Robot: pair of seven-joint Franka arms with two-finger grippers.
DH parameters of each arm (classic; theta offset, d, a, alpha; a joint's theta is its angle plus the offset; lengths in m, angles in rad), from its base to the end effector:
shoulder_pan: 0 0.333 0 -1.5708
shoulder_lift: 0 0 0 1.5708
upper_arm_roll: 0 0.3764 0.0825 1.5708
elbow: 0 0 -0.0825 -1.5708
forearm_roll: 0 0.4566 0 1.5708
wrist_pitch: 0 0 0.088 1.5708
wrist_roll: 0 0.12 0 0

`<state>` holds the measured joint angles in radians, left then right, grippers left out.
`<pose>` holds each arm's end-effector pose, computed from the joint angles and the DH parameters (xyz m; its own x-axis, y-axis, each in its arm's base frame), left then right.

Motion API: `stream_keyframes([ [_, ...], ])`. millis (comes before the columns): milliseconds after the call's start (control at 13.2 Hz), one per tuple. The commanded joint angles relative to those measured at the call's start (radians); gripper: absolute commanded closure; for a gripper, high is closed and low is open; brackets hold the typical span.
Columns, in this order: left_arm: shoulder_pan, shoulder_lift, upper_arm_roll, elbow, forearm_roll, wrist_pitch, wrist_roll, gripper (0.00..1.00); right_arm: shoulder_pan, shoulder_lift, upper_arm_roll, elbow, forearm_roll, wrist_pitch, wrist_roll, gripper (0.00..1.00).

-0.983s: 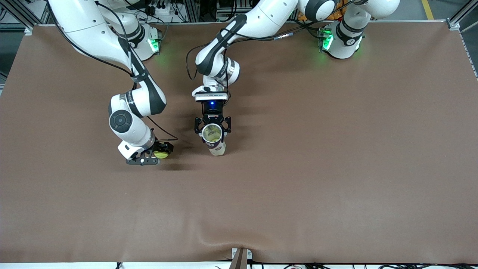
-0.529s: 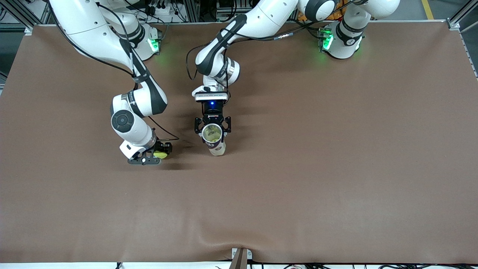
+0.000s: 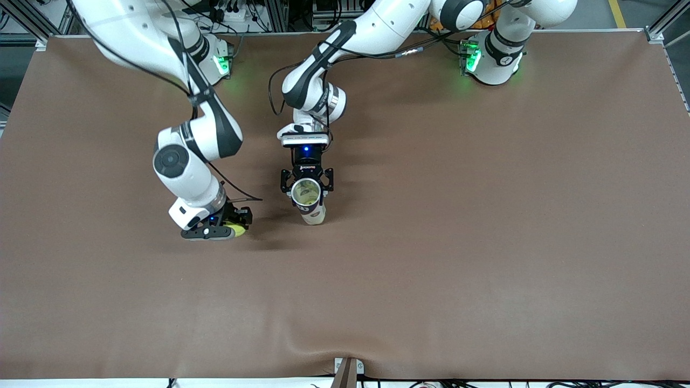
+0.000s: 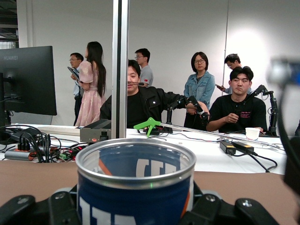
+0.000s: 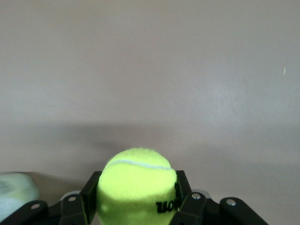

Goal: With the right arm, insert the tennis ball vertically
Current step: 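Carry the Wilson ball over the can opening with the right gripper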

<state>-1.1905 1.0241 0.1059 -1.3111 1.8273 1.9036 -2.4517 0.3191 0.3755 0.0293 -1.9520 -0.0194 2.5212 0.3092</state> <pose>0.4508 -0.7330 0.1429 -0.0318 0.0496 0.9983 0.0201 -0.9985 0.0502 0.6704 0.2424 0.2987 0.9818 0.0447 0.1846 0.0559 -0.9969 -0.0554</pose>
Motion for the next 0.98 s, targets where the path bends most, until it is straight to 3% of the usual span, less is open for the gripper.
stream_keyframes([
  [0, -0.001, 0.001, 0.0, 0.007, 0.004, -0.008, -0.015, 0.26, 0.046, -0.069, 0.001, 0.051, 0.003, -0.071, 0.011, 0.91],
  [302, -0.001, -0.001, 0.0, 0.007, 0.004, -0.008, -0.013, 0.26, 0.155, -0.067, 0.0, 0.226, 0.001, -0.304, 0.215, 0.91],
  [605, -0.001, -0.002, 0.0, 0.007, 0.004, -0.008, -0.013, 0.26, 0.257, -0.059, 0.0, 0.24, 0.003, -0.309, 0.422, 0.91],
  [907, -0.001, -0.002, 0.0, 0.007, 0.004, -0.008, -0.013, 0.26, 0.325, -0.049, -0.002, 0.249, 0.001, -0.309, 0.497, 0.92],
])
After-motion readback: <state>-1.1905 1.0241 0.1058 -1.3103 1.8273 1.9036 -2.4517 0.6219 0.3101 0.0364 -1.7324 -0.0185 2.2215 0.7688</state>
